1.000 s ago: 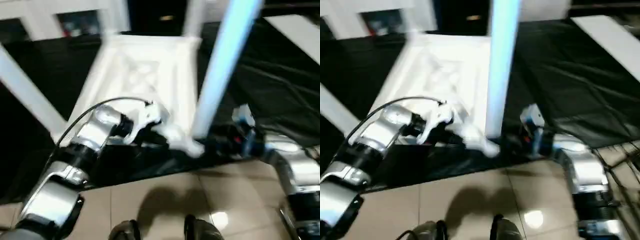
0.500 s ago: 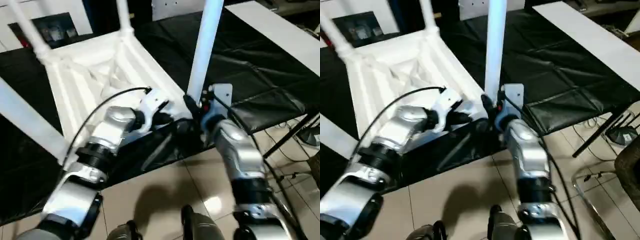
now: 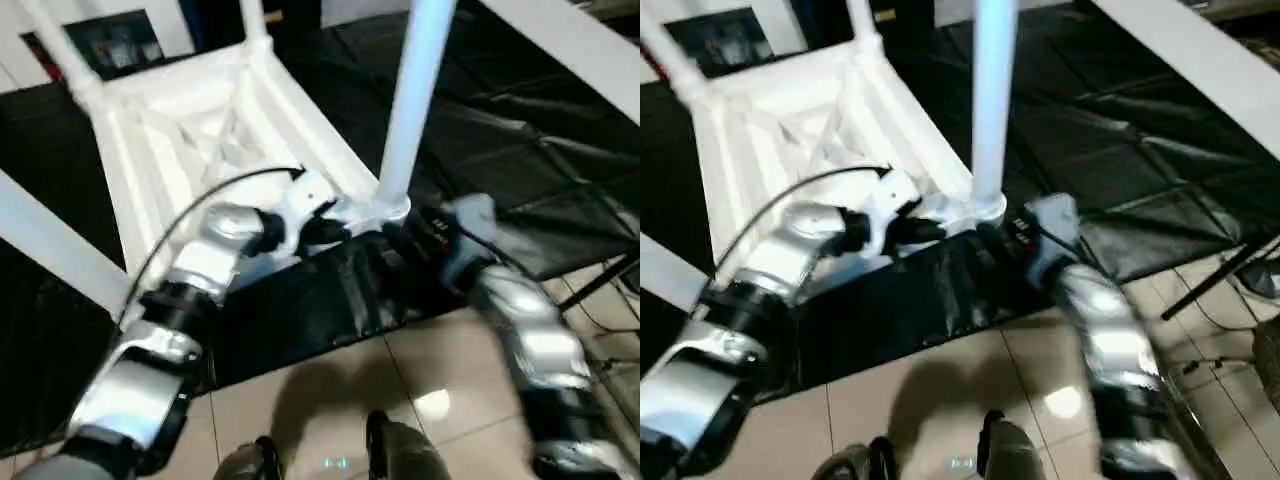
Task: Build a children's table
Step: Rotate leg to tighten
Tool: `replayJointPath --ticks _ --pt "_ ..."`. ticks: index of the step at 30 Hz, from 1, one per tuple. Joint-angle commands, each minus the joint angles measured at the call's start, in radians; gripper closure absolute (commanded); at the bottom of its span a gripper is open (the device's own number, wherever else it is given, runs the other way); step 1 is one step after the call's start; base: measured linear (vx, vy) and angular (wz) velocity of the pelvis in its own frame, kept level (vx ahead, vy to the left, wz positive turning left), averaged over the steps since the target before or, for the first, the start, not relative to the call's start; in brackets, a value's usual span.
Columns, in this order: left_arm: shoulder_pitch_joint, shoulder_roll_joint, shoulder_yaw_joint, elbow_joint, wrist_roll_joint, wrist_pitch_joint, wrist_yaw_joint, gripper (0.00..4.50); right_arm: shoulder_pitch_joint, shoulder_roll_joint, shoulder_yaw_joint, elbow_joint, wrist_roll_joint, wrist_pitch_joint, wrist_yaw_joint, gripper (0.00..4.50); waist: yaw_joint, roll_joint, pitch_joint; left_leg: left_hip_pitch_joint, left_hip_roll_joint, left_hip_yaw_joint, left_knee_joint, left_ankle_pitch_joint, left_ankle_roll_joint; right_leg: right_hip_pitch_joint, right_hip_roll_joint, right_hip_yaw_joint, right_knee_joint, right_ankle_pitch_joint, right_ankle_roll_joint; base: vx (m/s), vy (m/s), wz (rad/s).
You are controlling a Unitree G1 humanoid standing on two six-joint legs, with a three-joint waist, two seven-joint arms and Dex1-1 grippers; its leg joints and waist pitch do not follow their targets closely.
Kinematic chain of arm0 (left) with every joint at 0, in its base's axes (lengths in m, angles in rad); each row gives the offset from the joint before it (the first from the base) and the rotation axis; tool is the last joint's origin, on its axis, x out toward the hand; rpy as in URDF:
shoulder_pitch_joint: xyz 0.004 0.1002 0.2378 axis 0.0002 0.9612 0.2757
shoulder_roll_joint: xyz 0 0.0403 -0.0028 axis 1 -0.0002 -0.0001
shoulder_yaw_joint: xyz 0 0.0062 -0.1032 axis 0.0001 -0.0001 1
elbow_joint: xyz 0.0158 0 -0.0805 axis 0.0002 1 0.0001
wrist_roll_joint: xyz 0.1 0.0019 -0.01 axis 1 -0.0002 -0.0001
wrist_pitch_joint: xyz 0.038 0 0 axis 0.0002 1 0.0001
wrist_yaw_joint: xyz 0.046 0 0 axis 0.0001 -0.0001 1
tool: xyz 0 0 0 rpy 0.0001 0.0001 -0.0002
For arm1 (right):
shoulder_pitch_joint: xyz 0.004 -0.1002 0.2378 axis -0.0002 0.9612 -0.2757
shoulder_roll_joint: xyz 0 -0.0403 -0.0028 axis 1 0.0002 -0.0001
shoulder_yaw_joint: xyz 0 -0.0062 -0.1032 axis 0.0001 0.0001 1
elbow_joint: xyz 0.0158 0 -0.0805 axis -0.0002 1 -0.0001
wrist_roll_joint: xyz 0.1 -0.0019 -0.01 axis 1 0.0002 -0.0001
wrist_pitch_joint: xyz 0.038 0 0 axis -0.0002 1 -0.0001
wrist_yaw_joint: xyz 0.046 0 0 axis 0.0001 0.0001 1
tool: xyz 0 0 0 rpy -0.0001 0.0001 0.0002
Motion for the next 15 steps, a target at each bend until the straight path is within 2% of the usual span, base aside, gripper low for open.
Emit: replayJointPath --ticks 1,2,3,4,5,6,10,12,13,14,15 --pt "0.024 0.024 -0.057 0.004 -0.008 -0.052 -0.137 4.50 0.006 -0.059 -0.009 -0.055 0.081 0.012 0.160 0.11 0.010 -0.010 -0.097 0.004 0.035 -0.003 -0.041 0.050 0.309 0.099 -0.046 0.048 -0.034 -0.056 -0.278 0.000 0.000 0.00" --pt "0.027 0.036 -0.067 0.007 -0.013 -0.061 -0.179 4.50 0.007 -0.091 -0.003 -0.064 0.102 0.013 0.224 0.04 0.015 -0.017 -0.091 0.006 0.034 -0.001 -0.045 -0.030 0.281 0.100 -0.041 0.046 -0.049 -0.165 -0.258 -0.051 -0.024 -0.02" --pt "0.029 0.054 -0.084 0.013 -0.010 -0.077 -0.225 4.50 0.006 -0.132 0.011 -0.070 0.117 0.027 0.298 0.01 0.018 -0.019 -0.089 0.008 0.034 0.000 -0.048 -0.062 0.262 0.102 -0.041 0.046 -0.053 -0.212 -0.249 -0.051 -0.024 -0.02" --pt "0.029 0.059 -0.089 0.015 -0.008 -0.084 -0.239 4.50 0.005 -0.144 0.016 -0.071 0.121 0.031 0.320 0.01 0.025 -0.020 -0.084 0.012 0.036 0.000 -0.054 -0.117 0.226 0.099 -0.040 0.049 -0.061 -0.299 -0.230 0.000 0.000 0.00" --pt "0.029 0.067 -0.098 0.018 -0.007 -0.107 -0.267 4.50 0.002 -0.165 0.028 -0.070 0.127 0.034 0.362 0.01 0.032 -0.017 -0.080 0.023 0.040 0.002 -0.059 -0.162 0.189 0.089 -0.040 0.051 -0.072 -0.371 -0.214 0.000 0.000 0.00" --pt "0.029 0.079 -0.112 0.020 -0.008 -0.126 -0.315 4.50 -0.009 -0.198 0.052 -0.059 0.131 0.032 0.435 0.01 0.038 -0.023 -0.080 0.030 0.041 0.005 -0.062 -0.192 0.159 0.086 -0.041 0.054 -0.075 -0.409 -0.207 0.000 0.000 0.00" --pt "0.027 0.110 -0.147 0.018 -0.006 -0.155 -0.423 4.50 -0.064 -0.246 0.102 -0.002 0.141 0.030 0.580 0.01 0.055 -0.020 -0.080 0.031 0.049 0.008 -0.068 -0.195 0.129 0.084 -0.042 0.057 -0.070 -0.403 -0.213 0.000 0.000 0.00" --pt "0.024 0.119 -0.158 0.021 -0.001 -0.170 -0.446 4.50 -0.092 -0.252 0.126 0.032 0.129 0.020 0.622 0.35 0.063 -0.023 -0.081 0.033 0.051 0.010 -0.069 -0.185 0.121 0.082 -0.042 0.059 -0.065 -0.379 -0.222 0.000 0.000 0.00" --pt "0.022 0.123 -0.162 0.025 0.000 -0.180 -0.459 4.50 -0.106 -0.257 0.140 0.050 0.126 0.016 0.649 0.35 0.064 -0.023 -0.081 0.035 0.052 0.012 -0.070 -0.180 0.121 0.081 -0.042 0.061 -0.066 -0.374 -0.222 0.000 0.000 0.00" --pt "0.018 0.128 -0.170 0.028 0.003 -0.192 -0.476 4.50 -0.124 -0.260 0.158 0.070 0.121 0.015 0.678 0.49 0.067 -0.028 -0.079 0.035 0.052 0.016 -0.072 -0.179 0.122 0.080 -0.042 0.064 -0.066 -0.373 -0.225 0.000 0.000 0.00" --pt "0.018 0.129 -0.171 0.028 0.004 -0.193 -0.478 4.50 -0.125 -0.260 0.160 0.072 0.120 0.014 0.681 0.62 0.071 -0.026 -0.081 0.037 0.052 0.016 -0.071 -0.180 0.121 0.080 -0.043 0.065 -0.063 -0.374 -0.228 0.000 0.000 0.00"
